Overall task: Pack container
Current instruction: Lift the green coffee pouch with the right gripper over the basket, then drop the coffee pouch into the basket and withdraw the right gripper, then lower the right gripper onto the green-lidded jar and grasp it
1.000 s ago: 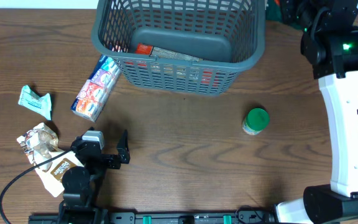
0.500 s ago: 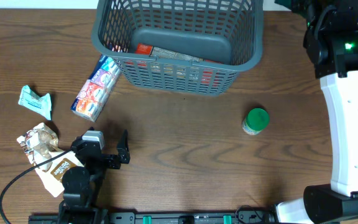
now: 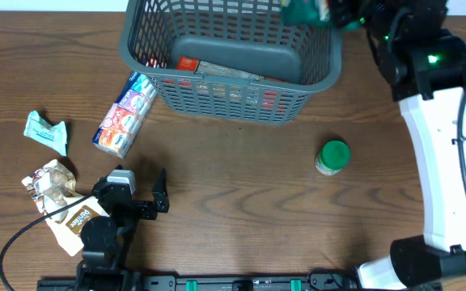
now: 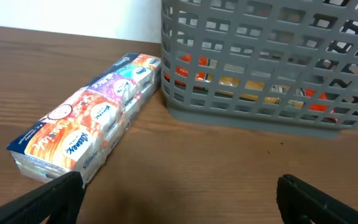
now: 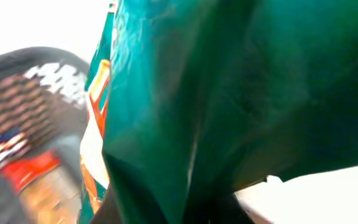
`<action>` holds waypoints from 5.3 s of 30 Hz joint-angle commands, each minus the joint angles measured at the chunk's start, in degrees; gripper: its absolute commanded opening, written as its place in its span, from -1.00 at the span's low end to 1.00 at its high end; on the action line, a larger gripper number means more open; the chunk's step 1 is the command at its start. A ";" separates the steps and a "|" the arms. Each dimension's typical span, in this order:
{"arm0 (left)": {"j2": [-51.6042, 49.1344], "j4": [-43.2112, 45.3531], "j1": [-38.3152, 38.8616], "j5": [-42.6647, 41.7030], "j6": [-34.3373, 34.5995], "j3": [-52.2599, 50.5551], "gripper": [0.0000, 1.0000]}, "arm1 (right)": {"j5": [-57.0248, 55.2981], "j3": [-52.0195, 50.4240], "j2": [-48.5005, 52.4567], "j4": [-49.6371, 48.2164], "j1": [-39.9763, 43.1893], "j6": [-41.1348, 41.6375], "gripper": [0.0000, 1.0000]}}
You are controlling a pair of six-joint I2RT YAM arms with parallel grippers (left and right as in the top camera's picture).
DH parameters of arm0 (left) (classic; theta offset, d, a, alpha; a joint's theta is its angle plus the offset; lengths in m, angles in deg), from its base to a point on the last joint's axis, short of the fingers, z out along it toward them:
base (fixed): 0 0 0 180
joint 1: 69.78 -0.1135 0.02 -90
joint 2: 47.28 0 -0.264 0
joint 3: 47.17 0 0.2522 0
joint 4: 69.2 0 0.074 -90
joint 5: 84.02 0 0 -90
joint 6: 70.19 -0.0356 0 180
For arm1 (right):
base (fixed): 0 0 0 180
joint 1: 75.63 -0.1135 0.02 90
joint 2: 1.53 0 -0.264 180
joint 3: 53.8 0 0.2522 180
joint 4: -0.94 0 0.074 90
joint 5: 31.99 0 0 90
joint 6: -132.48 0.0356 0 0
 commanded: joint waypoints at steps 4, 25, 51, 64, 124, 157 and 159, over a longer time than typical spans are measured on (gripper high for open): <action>0.02 -1.77 -0.24 -1.03 0.35 -0.66 0.97 | 5.11 2.56 6.49 7.37 -0.09 -8.70 -0.98; 0.02 -2.14 -0.24 -1.03 0.35 -0.66 0.97 | -3.89 2.67 16.04 12.02 4.04 -9.09 -0.98; 0.02 -2.14 -0.24 -1.03 0.35 -0.66 0.97 | -4.35 2.67 16.06 12.26 2.54 -8.07 -0.97; 0.02 -2.14 -0.24 -1.03 0.35 -0.66 0.97 | -4.17 2.75 15.78 13.25 -0.61 -4.57 0.99; 0.04 -5.79 -0.24 5.44 -2.95 4.66 0.97 | -6.88 -56.17 -21.42 15.47 6.78 26.69 0.98; 0.04 -8.59 -0.24 5.46 -2.95 4.66 0.97 | -7.04 -63.73 -3.82 -5.01 6.95 26.21 0.98; 0.04 -8.59 -0.24 5.46 -2.95 4.66 0.97 | -7.08 -63.73 -3.48 -5.03 7.04 26.21 0.98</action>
